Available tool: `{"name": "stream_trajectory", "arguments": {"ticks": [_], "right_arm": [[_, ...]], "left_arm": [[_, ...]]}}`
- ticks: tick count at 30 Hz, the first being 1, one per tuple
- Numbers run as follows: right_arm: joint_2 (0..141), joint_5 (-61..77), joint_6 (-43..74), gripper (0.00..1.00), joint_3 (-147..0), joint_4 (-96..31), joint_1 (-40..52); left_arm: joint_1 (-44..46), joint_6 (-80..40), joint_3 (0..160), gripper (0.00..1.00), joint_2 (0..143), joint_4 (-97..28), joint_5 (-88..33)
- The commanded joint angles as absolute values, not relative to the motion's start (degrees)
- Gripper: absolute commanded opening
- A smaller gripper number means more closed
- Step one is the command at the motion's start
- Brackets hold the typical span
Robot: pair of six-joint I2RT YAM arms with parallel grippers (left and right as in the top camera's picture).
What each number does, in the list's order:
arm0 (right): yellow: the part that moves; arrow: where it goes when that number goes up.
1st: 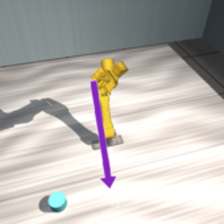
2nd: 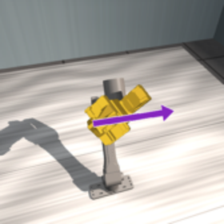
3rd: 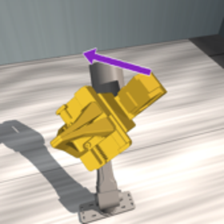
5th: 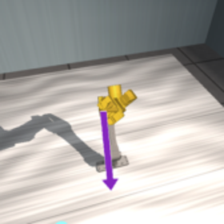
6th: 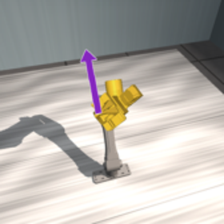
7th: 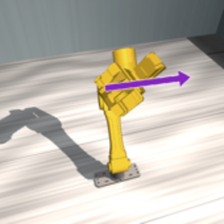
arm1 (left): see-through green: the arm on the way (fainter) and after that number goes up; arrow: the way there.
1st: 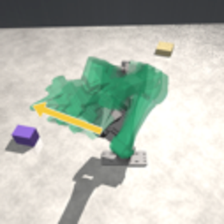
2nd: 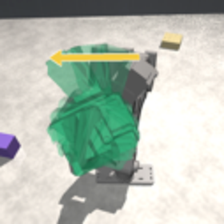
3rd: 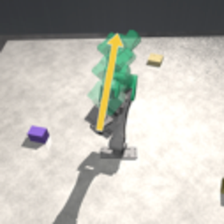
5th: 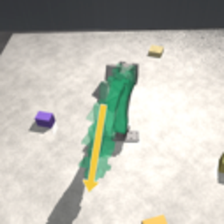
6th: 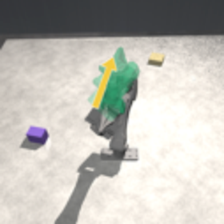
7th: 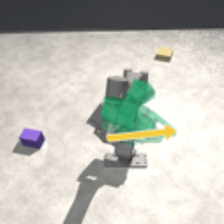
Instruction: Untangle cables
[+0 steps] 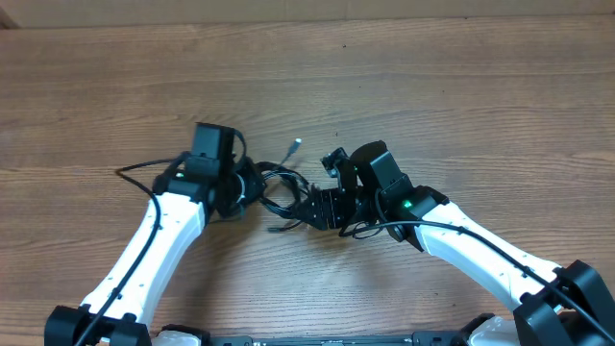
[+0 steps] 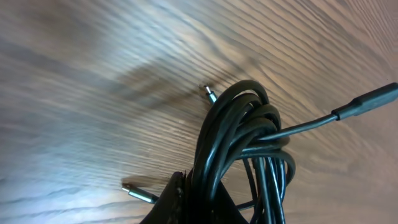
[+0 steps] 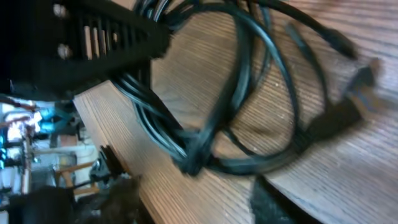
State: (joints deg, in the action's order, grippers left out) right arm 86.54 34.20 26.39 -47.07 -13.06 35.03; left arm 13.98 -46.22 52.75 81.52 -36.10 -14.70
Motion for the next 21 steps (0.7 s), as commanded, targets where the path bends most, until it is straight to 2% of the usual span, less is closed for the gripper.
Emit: {"name": "stream_trajectory", "arguments": {"ticks": [1, 5, 12, 21], "right_arm": [[87.0, 30.0, 25.2, 0.46, -46.8, -13.2, 36.4], [87.0, 26.1, 25.6, 0.38, -46.8, -13.8, 36.9], [87.0, 19.0, 30.7, 0.18, -46.8, -14.2, 36.9], [87.5, 19.0, 30.9, 0.15, -46.8, -14.3, 38.0]], "left_arm": [[16.9, -43.7, 53.6, 0.04, 80.4, -34.6, -13.4], [18.9, -43.7, 53.6, 0.04, 80.4, -34.0, -11.6], [19.2, -42.4, 53.6, 0.04, 80.4, -34.3, -11.7], [19.2, -43.7, 53.6, 0.04, 80.4, -32.4, -14.8]]}}
